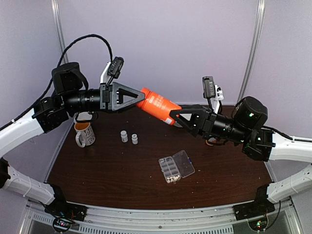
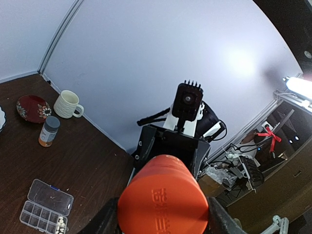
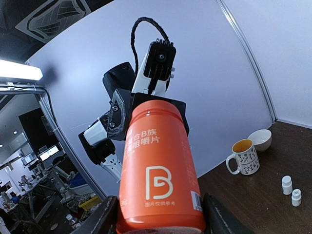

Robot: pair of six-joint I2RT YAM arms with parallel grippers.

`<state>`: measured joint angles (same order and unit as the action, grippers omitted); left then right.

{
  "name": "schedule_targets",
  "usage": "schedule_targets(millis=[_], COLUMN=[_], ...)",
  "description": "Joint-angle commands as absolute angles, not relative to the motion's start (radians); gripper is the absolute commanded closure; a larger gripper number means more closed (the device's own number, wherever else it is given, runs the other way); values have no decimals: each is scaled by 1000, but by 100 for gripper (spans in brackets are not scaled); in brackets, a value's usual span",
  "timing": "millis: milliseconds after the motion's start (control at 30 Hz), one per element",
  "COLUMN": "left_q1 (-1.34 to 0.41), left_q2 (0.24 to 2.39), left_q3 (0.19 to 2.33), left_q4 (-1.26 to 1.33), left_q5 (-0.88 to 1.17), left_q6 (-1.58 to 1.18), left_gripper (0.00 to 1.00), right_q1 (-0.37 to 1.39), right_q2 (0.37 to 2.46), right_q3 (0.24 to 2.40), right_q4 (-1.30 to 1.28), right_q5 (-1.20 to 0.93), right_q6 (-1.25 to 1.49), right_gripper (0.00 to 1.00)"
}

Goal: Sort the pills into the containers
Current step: Pass from the left arm to the right

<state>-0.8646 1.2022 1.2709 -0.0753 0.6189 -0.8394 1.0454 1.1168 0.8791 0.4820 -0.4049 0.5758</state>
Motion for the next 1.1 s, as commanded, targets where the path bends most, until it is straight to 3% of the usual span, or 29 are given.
schedule_targets(millis=[0,133,167,267,333,433,533,600,667,733,1067], left_q1=[-857,-857,-857,-857,-857,-857,-857,-857,-857,-857,-857], left_q2=[1185,1190,1191,1194,1195,1197,1198,1197,1198,1200,1198], left_q3=[1261,1261,1261,1263,1265,1266,1265,1261,1257,1256,1248], left_q4=[-6,-6,-6,23,25,29,31,32,32,32,52], left_q5=[618,621,624,626,627,629,632,632,632,633,640], left_q6=[-847,-854,-854,-854,-856,-859,-858,-861,-863,-865,-872], left_gripper=[81,82,82,82,82,82,82,82,82,82,82], right_q1=[1042,1040,1040,1040,1040,1039,1037,1037,1036,1035,1034], right_q2=[1116,1117,1118,1129,1133,1132,1124,1116,1114,1112,1124], right_q3=[882,876,876,886,888,885,877,869,865,864,880], right_q4=[509,503,503,489,489,489,501,514,518,521,538], right_q5=[-431,-428,-431,-450,-457,-458,-456,-451,-449,-448,-439], right_q6=[569,559,558,554,555,555,550,552,555,558,593], right_gripper=[49,55,52,29,26,28,43,39,24,17,23])
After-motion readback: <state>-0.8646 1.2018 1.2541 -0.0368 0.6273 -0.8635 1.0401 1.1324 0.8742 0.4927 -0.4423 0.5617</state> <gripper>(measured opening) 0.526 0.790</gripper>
